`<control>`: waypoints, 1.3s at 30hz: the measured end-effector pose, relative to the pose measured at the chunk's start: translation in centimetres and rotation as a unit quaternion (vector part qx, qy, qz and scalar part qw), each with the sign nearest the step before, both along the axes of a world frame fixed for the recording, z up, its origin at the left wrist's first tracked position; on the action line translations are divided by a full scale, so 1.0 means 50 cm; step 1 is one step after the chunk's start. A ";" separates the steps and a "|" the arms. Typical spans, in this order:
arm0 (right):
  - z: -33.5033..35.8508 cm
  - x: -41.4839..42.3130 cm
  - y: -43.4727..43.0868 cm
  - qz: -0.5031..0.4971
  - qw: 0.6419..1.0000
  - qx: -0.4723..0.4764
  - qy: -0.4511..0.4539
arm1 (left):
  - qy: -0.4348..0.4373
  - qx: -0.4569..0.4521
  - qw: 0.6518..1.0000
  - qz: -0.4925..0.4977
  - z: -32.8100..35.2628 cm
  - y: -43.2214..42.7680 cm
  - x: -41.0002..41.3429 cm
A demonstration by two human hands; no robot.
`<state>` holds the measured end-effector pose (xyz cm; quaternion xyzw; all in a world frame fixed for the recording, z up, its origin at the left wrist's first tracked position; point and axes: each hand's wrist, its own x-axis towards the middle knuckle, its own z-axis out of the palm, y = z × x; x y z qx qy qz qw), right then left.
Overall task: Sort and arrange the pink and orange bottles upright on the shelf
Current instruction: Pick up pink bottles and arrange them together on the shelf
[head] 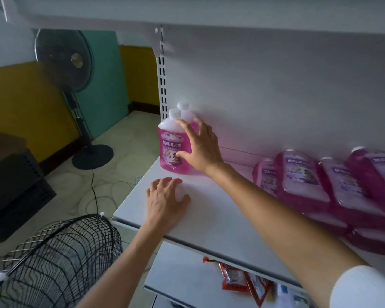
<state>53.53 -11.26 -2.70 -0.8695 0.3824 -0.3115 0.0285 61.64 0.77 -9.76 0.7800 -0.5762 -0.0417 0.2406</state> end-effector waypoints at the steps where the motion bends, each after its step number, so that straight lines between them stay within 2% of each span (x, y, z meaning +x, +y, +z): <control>1: 0.005 -0.017 0.001 0.000 1.000 0.015 0.004 | -0.003 -0.011 1.000 -0.013 0.001 0.002 -0.004; 5: 0.037 -0.130 -0.010 -0.070 0.997 0.012 -0.044 | 0.007 -0.037 0.995 -0.096 0.011 -0.007 -0.060; 11: 0.084 -0.342 -0.054 -0.181 0.979 0.084 -0.042 | 0.219 -0.091 0.960 -0.149 0.078 -0.069 -0.237; 14: 0.088 -0.423 -0.063 -0.219 0.964 0.146 -0.045 | 0.301 -0.052 0.935 -0.178 0.113 -0.088 -0.303; 16: 0.078 -0.456 -0.060 -0.233 0.955 0.184 -0.027 | 0.308 -0.025 0.931 -0.195 0.119 -0.100 -0.337; 20: 0.046 -0.477 -0.044 -0.240 0.953 0.187 -0.010 | 0.208 -0.037 0.957 -0.199 0.085 -0.124 -0.366; 23: 0.054 -0.468 -0.035 -0.253 0.948 0.174 0.079 | 0.254 -0.075 0.944 -0.197 0.057 -0.134 -0.347; 25: 0.056 -0.471 -0.035 -0.255 0.947 0.172 0.093 | 0.256 -0.087 0.939 -0.212 0.051 -0.137 -0.343; 29: 0.050 -0.470 -0.037 -0.225 0.965 0.126 0.047 | 0.331 -0.090 0.907 -0.245 0.069 -0.120 -0.345; 33: 0.055 -0.467 -0.041 -0.154 0.981 0.102 -0.064 | 0.485 -0.031 0.829 -0.275 0.084 -0.115 -0.329; 35: 0.066 -0.471 -0.037 -0.071 0.976 0.168 -0.118 | 0.515 -0.045 0.815 -0.263 0.087 -0.109 -0.320; 37: 0.079 -0.472 -0.023 0.001 0.950 0.257 -0.178 | 0.517 -0.074 0.815 -0.253 0.086 -0.101 -0.306; 39: 0.087 -0.461 -0.014 0.044 0.932 0.288 -0.215 | 0.527 -0.084 0.804 -0.261 0.082 -0.092 -0.287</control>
